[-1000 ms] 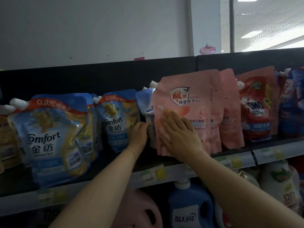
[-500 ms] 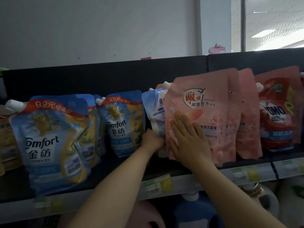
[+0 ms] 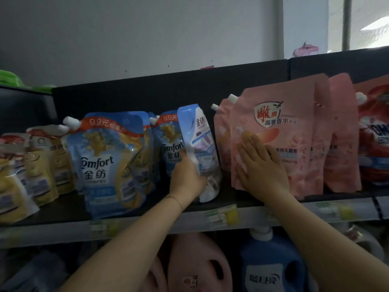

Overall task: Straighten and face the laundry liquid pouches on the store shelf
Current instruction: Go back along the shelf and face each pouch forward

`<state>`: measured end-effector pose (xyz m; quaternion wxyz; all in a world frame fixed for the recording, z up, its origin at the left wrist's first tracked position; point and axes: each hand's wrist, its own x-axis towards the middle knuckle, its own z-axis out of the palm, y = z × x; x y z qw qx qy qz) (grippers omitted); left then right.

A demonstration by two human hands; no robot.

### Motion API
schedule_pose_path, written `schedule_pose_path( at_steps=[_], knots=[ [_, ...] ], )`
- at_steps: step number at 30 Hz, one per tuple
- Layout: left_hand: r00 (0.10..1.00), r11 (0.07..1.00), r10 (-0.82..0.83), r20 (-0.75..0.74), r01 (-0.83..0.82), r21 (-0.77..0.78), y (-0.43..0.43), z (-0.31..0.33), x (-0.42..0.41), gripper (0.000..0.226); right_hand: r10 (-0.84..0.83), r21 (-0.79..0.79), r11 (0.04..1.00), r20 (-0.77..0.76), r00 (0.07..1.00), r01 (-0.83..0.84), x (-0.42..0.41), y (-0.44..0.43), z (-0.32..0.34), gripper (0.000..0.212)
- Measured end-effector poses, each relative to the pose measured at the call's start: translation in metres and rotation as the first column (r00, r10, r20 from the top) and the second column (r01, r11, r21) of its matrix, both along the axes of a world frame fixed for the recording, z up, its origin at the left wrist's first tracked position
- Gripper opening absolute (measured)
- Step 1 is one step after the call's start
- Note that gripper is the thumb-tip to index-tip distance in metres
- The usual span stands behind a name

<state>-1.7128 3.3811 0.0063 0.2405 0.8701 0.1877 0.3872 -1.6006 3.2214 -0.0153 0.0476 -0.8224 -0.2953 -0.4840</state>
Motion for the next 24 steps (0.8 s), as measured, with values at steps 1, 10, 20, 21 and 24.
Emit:
schedule_pose_path(
  at_steps=[1, 10, 20, 21, 24],
  knots=[
    [1.0, 1.0, 0.026, 0.007, -0.026, 0.005, 0.002, 0.0, -0.006, 0.069, -0.009, -0.004, 1.0, -0.005, 1.0, 0.009, -0.001, 0.0, 0.001, 0.06],
    [0.96, 0.964, 0.266, 0.093, -0.267, 0.002, -0.006, -0.008, -0.024, 0.084, -0.037, -0.035, 0.999, -0.038, 0.999, 0.035, -0.004, -0.001, 0.003, 0.062],
    [0.957, 0.961, -0.248, -0.15, 0.223, -0.164, -0.023, -0.007, 0.027, 0.119, -0.02, -0.07, 0.997, -0.065, 0.998, 0.015, -0.01, -0.004, 0.006, 0.062],
    [0.945, 0.95, -0.287, -0.159, 0.26, -0.171, -0.02, -0.009, 0.032, 0.119, -0.021, -0.079, 0.997, -0.071, 0.997, 0.015, -0.011, -0.005, 0.007, 0.062],
    [0.929, 0.94, -0.323, -0.181, 0.293, -0.176, -0.014, -0.004, 0.04, 0.118, 0.038, -0.077, 0.996, -0.104, 0.994, -0.046, -0.015, -0.008, 0.008, 0.062]
  ],
)
